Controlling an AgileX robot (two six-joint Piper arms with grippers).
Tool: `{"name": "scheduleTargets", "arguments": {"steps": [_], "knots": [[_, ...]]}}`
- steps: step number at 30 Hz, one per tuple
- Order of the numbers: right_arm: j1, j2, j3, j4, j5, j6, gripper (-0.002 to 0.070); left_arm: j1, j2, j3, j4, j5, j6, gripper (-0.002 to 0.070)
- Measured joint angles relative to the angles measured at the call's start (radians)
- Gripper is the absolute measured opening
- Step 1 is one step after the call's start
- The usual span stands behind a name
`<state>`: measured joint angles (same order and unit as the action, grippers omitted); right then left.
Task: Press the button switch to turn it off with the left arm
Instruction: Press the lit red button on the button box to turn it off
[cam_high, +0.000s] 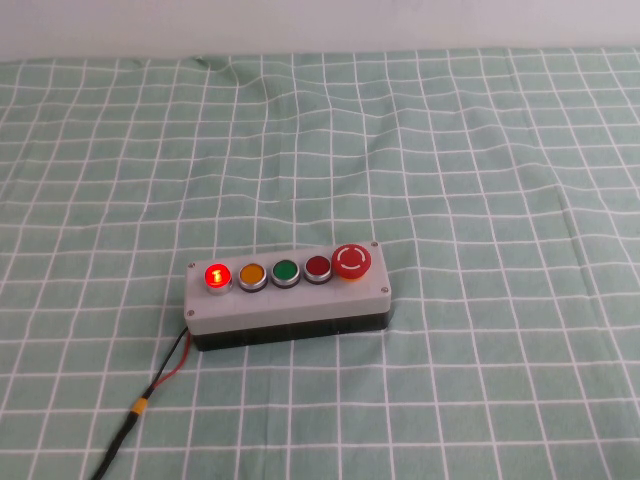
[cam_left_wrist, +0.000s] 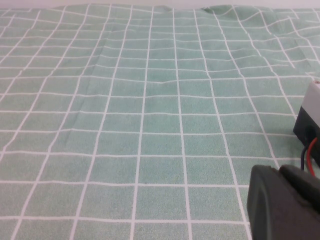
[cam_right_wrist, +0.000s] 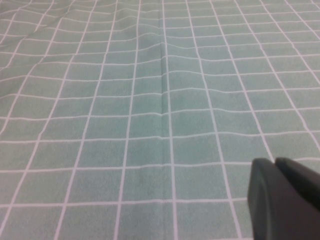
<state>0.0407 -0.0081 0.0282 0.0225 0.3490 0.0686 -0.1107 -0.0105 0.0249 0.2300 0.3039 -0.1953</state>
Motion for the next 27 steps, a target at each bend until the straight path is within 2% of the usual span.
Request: {"name": "scheduleTargets", "arguments": {"steps": [9, 15, 19, 24, 27], "knots": [[0.0, 0.0, 0.0, 0.0, 0.0, 0.0, -0.0017, 0.0, 0.0, 0.0, 0.0, 0.0, -0.005, -0.0002], [0.0, 0.0, 0.0, 0.0, 0.0, 0.0, -0.0017, 0.0, 0.0, 0.0, -0.004, -0.071, -0.172, -0.0002], [0.0, 0.0, 0.0, 0.0, 0.0, 0.0, -0.0017, 0.0, 0.0, 0.0, -0.006, -0.228, -0.252, -0.0002], [0.0, 0.0, 0.0, 0.0, 0.0, 0.0, -0.0017, 0.0, 0.0, 0.0, 0.0, -0.523, -0.269, -0.0002], [0.0, 0.0, 0.0, 0.0, 0.0, 0.0, -0.0017, 0.0, -0.001, 0.0, 0.009, -0.604, -0.271, -0.0002]]}}
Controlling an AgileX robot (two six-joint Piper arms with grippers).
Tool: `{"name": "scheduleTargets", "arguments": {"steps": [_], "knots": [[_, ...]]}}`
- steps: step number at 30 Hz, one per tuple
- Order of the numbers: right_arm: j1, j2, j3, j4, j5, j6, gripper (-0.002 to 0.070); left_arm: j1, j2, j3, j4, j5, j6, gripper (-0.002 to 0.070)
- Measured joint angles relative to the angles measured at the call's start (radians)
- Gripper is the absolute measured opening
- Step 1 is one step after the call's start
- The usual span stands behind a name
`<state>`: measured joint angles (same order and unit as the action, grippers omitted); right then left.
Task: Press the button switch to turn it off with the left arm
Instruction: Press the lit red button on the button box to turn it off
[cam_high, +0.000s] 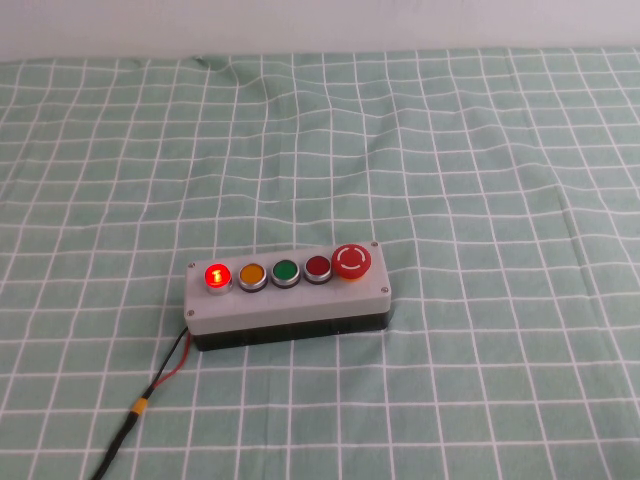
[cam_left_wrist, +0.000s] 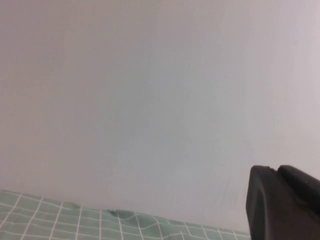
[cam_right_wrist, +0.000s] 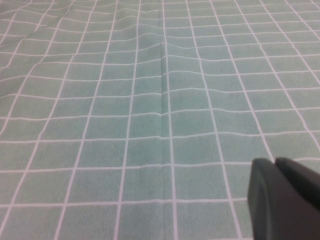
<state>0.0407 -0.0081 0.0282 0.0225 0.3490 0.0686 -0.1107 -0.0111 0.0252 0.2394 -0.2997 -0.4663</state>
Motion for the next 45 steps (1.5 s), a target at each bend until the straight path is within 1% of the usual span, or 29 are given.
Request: {"name": "scheduleTargets", "arguments": {"steps": [4, 7, 13, 15, 17, 20, 22, 25, 30, 34, 37, 41, 43, 45], "knots": [[0.0, 0.0, 0.0, 0.0, 0.0, 0.0, -0.0017, 0.0, 0.0, -0.041, 0.033, 0.052, -0.002, -0.0002], [0.0, 0.0, 0.0, 0.0, 0.0, 0.0, -0.0017, 0.0, 0.0, -0.103, 0.055, 0.122, -0.002, -0.0002], [0.0, 0.0, 0.0, 0.0, 0.0, 0.0, -0.0017, 0.0, 0.0, -0.238, 0.062, 0.366, -0.024, -0.0002], [0.0, 0.0, 0.0, 0.0, 0.0, 0.0, -0.0018, 0.0, 0.0, -0.281, 0.042, 0.458, -0.029, -0.0002], [0.0, 0.0, 0.0, 0.0, 0.0, 0.0, -0.0017, 0.0, 0.0, -0.311, 0.025, 0.514, -0.031, -0.0002], [0.0, 0.0, 0.0, 0.0, 0.0, 0.0, -0.0017, 0.0, -0.002, -0.34, 0.043, 0.527, -0.032, -0.0002], [0.0, 0.0, 0.0, 0.0, 0.0, 0.0, -0.0017, 0.0, -0.004, -0.347, 0.052, 0.497, -0.035, -0.0002], [0.0, 0.0, 0.0, 0.0, 0.0, 0.0, -0.0017, 0.0, -0.004, -0.35, 0.035, 0.458, -0.057, -0.0002], [0.0, 0.0, 0.0, 0.0, 0.0, 0.0, -0.0017, 0.0, -0.004, -0.352, 0.031, 0.454, -0.071, -0.0002], [0.0, 0.0, 0.0, 0.0, 0.0, 0.0, -0.0017, 0.0, -0.004, -0.396, 0.038, 0.522, -0.068, -0.0002], [0.0, 0.0, 0.0, 0.0, 0.0, 0.0, -0.0017, 0.0, 0.019, -0.469, 0.038, 0.608, 0.01, -0.0002], [0.0, 0.0, 0.0, 0.0, 0.0, 0.0, -0.0018, 0.0, 0.142, -0.608, 0.034, 0.75, 0.13, -0.0002], [0.0, 0.0, 0.0, 0.0, 0.0, 0.0, -0.0018, 0.0, 0.215, -0.673, 0.007, 0.822, 0.192, -0.0002], [0.0, 0.0, 0.0, 0.0, 0.0, 0.0, -0.0017, 0.0, 0.302, -0.742, -0.055, 0.902, 0.294, -0.0002]]}}
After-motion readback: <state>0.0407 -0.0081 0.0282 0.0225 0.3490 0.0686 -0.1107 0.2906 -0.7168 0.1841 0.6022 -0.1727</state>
